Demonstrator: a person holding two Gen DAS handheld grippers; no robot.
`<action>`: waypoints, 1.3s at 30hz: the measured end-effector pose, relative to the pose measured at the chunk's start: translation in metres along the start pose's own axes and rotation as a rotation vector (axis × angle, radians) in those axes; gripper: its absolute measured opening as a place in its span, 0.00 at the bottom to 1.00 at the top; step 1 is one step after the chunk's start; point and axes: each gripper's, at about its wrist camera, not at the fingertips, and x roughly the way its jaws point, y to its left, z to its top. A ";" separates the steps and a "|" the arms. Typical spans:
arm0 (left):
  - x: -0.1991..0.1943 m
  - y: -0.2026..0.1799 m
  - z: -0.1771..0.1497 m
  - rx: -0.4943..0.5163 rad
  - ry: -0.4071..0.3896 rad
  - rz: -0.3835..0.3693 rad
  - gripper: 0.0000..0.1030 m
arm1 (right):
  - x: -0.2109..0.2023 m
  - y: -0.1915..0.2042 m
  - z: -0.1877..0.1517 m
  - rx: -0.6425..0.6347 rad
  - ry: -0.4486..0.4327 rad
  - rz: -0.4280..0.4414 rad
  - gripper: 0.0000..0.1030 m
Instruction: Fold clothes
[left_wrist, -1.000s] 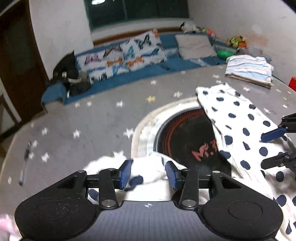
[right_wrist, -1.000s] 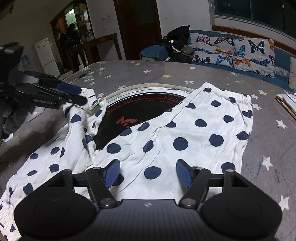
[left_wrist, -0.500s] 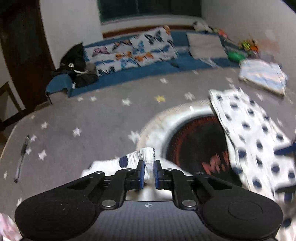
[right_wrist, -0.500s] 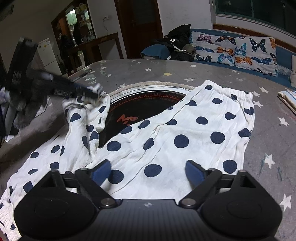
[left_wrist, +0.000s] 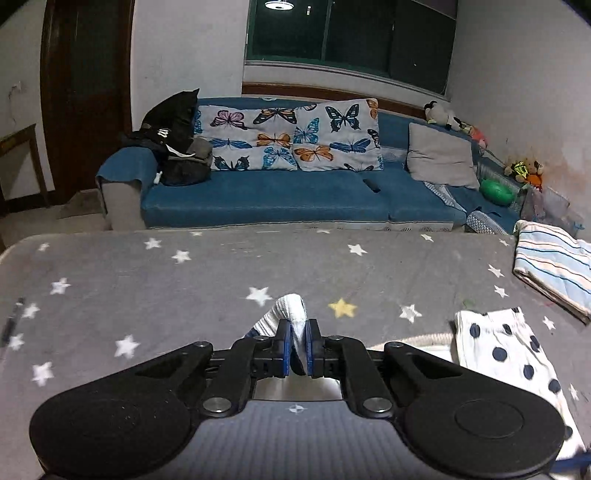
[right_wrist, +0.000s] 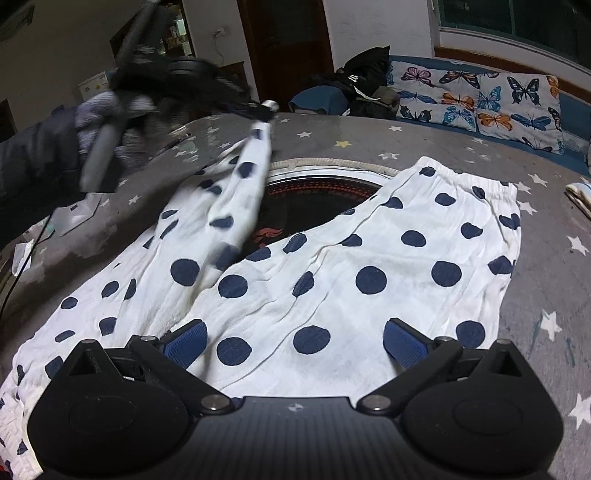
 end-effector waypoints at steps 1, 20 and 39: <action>0.006 -0.002 -0.001 -0.006 0.003 -0.010 0.10 | 0.000 0.001 -0.001 -0.008 -0.001 -0.003 1.00; -0.026 0.037 -0.049 0.034 0.007 0.139 0.52 | 0.008 0.017 -0.005 -0.128 0.013 -0.081 1.00; -0.026 0.052 -0.065 0.119 0.011 0.371 0.16 | 0.002 0.011 -0.004 -0.116 0.030 -0.061 1.00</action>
